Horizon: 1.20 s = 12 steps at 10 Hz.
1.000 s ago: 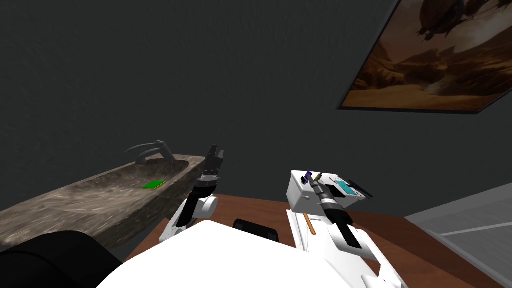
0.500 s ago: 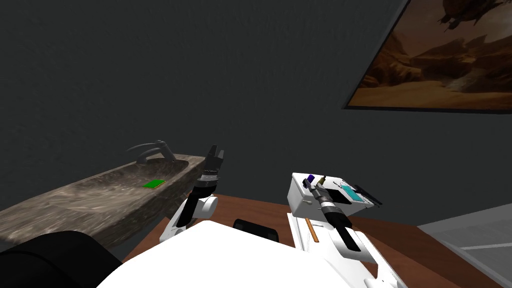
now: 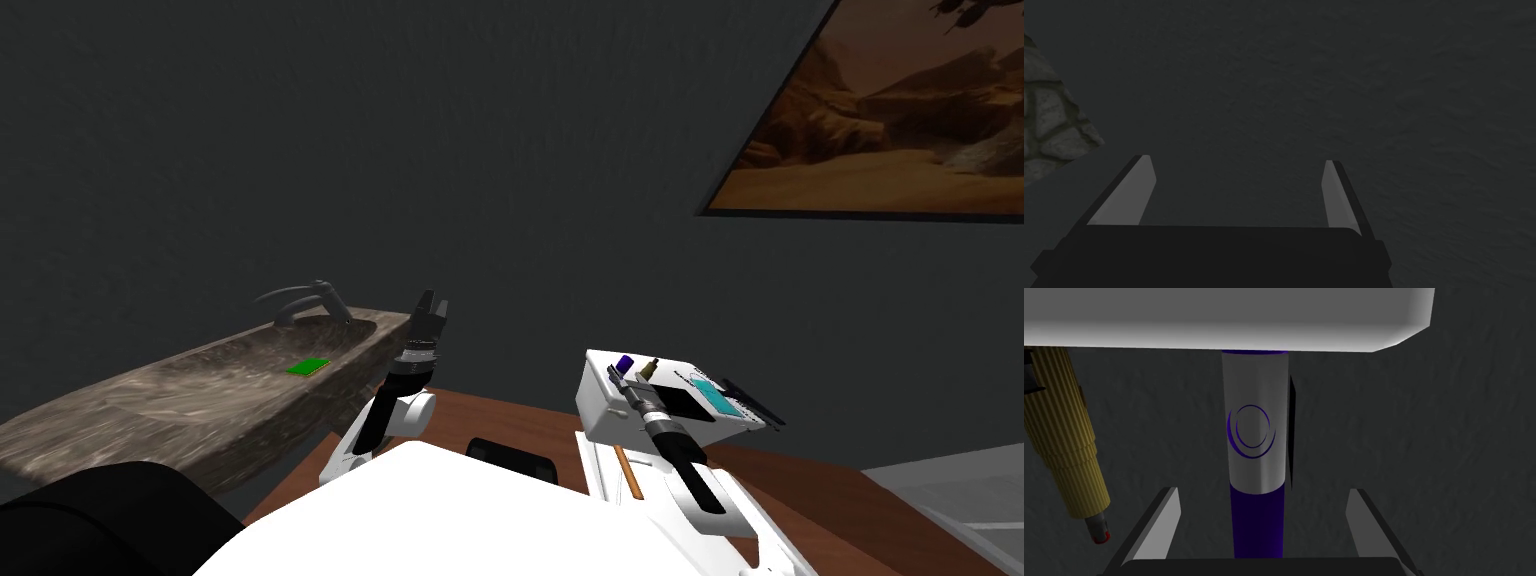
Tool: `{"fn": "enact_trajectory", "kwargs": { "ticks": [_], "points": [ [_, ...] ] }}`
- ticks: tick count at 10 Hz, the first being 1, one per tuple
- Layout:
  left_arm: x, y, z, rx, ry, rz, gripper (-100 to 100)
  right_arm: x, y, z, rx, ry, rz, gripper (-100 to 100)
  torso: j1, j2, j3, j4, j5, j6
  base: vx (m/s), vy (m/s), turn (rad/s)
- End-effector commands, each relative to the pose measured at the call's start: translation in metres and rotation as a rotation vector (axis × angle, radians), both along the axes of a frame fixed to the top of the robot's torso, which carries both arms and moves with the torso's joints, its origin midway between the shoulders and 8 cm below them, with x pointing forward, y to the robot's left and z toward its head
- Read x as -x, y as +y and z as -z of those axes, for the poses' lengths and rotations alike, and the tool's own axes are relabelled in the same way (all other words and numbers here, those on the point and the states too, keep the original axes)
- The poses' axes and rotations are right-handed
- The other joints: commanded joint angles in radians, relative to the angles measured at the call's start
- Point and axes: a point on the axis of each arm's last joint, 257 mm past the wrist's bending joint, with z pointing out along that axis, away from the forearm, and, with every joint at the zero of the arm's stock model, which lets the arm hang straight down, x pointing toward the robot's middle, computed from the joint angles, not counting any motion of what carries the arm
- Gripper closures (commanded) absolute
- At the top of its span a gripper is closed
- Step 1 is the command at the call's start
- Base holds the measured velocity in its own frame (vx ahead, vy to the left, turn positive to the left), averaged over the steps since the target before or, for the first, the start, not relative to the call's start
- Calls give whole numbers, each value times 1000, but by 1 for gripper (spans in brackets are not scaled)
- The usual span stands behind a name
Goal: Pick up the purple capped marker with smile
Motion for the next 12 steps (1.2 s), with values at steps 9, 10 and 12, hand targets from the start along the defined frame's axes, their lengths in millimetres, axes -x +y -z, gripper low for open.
{"fn": "enact_trajectory", "kwargs": {
  "ticks": [9, 10, 12],
  "points": [
    [0, 0, 0, 0, 0, 0, 0, -55, 29, 10, -33, -7, -85, -100, 3, 3, 2, 1, 1, 0, -17, 18, -66],
    [0, 0, 0, 0, 0, 0, 0, -53, 26, 16, -34, 5, -78, -100, 2, 2, 1, 1, 0, 0, 0, 0, 0],
    [0, 0, 0, 0, 0, 0, 0, -72, 38, 10, -37, -11, -111, -100, 2, 2, 1, 1, 0, 0, -19, 15, -107]
  ]
}}
